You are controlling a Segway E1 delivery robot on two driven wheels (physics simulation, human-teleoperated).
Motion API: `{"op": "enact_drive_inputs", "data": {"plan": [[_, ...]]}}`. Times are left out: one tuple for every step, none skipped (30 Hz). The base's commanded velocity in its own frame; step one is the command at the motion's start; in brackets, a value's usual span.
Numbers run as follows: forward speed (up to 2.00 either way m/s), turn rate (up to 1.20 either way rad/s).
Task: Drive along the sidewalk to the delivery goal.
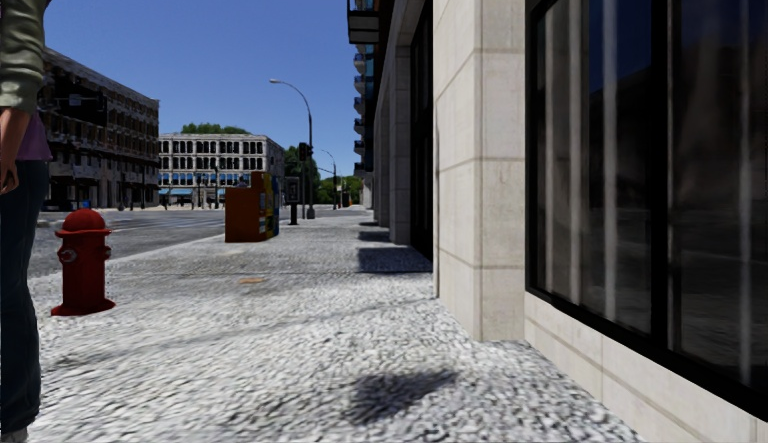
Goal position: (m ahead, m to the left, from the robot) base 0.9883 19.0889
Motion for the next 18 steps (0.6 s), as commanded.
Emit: {"op": "enact_drive_inputs", "data": {"plan": [[2.0, 0.38], [2.0, 0.38], [2.0, 0.38], [2.0, 0.38], [2.0, 0.38], [2.0, 0.38], [2.0, 0.38], [2.0, 0.38], [2.0, 0.38], [2.0, 0.38], [2.0, 0.38], [2.0, 0.38], [2.0, 0.38], [2.0, 0.38], [2.0, 0.38], [2.0, 0.0], [2.0, 0.0], [2.0, 0.0]]}}
